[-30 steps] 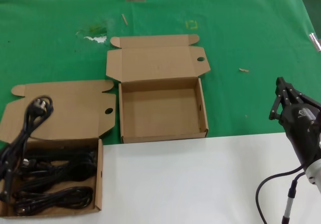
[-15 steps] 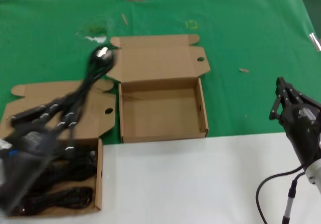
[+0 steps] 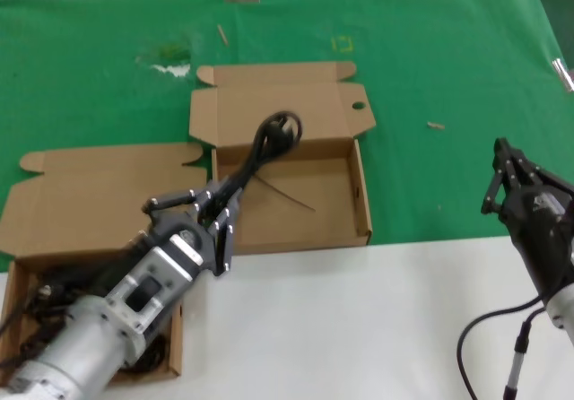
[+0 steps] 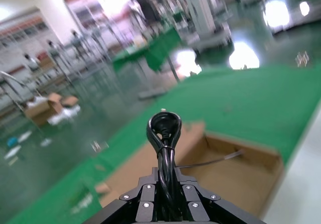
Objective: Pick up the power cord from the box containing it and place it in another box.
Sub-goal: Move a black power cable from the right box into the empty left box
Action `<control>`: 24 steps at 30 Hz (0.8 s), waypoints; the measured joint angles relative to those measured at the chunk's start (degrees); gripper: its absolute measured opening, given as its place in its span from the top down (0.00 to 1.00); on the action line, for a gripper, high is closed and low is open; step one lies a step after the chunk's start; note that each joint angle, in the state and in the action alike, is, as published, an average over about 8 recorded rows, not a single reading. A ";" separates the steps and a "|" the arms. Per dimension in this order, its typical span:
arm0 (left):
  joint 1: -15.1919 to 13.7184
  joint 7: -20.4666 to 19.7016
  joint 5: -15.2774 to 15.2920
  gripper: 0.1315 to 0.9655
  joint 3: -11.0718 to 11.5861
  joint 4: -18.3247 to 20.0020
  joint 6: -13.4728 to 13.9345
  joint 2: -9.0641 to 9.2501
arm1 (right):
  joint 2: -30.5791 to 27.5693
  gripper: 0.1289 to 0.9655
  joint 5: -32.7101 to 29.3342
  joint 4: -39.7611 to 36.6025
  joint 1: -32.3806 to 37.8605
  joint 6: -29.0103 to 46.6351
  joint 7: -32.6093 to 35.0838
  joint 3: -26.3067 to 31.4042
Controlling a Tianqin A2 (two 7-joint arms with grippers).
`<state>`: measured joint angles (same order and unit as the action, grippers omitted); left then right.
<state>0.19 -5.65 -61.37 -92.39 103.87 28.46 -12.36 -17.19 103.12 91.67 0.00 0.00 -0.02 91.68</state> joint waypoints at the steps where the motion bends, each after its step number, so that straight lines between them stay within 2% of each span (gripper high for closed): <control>1: -0.37 0.58 2.26 0.93 0.27 -1.06 0.72 1.30 | 0.00 0.99 0.00 0.00 0.00 0.00 0.00 0.00; 3: -0.98 1.31 6.06 0.93 0.37 -3.12 1.45 2.96 | 0.00 0.99 0.00 0.00 0.00 0.00 0.00 0.00; 5: -1.46 2.01 8.82 0.93 -0.03 -5.08 1.39 3.74 | 0.00 0.99 0.00 0.00 0.00 0.00 0.00 0.00; 7: -1.84 2.93 10.42 0.93 -0.67 -6.79 0.84 3.94 | 0.00 0.99 0.00 0.00 0.00 0.00 0.00 0.00; 10: -2.27 4.60 11.25 0.93 -1.72 -8.70 -0.43 3.75 | 0.00 0.99 0.00 0.00 0.00 0.00 0.00 0.00; 16: -2.90 7.86 9.89 0.93 -3.63 -10.99 -3.81 2.95 | 0.00 0.99 0.00 0.00 0.00 0.00 0.00 0.00; 24: -4.16 13.00 3.74 0.93 -6.80 -13.93 -10.83 1.35 | 0.00 0.99 0.00 0.00 0.00 0.00 0.00 0.00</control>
<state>-3.97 7.35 -57.63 -99.18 89.94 17.63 -11.00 -17.19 103.12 91.67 0.00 0.00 -0.02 91.67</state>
